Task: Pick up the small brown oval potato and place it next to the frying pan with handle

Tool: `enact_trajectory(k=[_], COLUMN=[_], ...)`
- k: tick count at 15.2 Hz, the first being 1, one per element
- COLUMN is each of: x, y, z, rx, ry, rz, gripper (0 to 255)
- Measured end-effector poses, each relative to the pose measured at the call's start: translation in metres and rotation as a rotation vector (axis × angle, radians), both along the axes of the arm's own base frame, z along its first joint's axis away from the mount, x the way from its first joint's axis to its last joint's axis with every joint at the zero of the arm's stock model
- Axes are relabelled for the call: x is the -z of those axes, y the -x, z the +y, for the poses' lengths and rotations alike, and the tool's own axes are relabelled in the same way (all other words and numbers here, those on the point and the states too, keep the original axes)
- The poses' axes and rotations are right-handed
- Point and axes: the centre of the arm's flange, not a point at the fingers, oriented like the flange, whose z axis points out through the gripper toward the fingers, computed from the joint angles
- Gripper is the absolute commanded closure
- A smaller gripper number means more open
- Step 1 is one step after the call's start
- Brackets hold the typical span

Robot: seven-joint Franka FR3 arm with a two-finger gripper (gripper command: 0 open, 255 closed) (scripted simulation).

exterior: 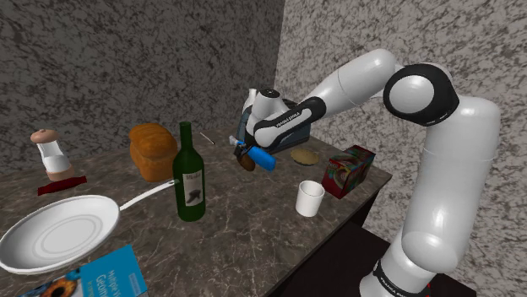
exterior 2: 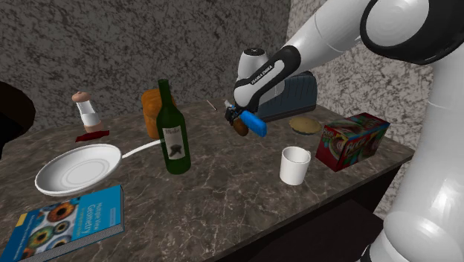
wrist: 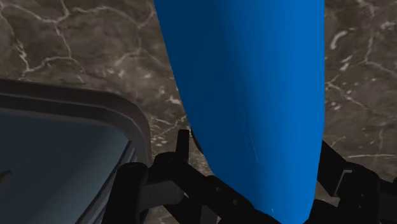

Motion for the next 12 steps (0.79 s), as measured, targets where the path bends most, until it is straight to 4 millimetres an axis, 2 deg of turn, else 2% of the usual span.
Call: enact_trajectory(k=[7,8,12], x=[0.0015,0.0012,-0.0007], y=[0.0034,0.0015,-0.0049], z=[-0.0036,-0.0032,0.0029], rx=[0.001,0.002,-0.007], ry=[0.001,0.001,-0.003], rz=[-0.019,-0.018,-0.059], gripper=[0,255,255])
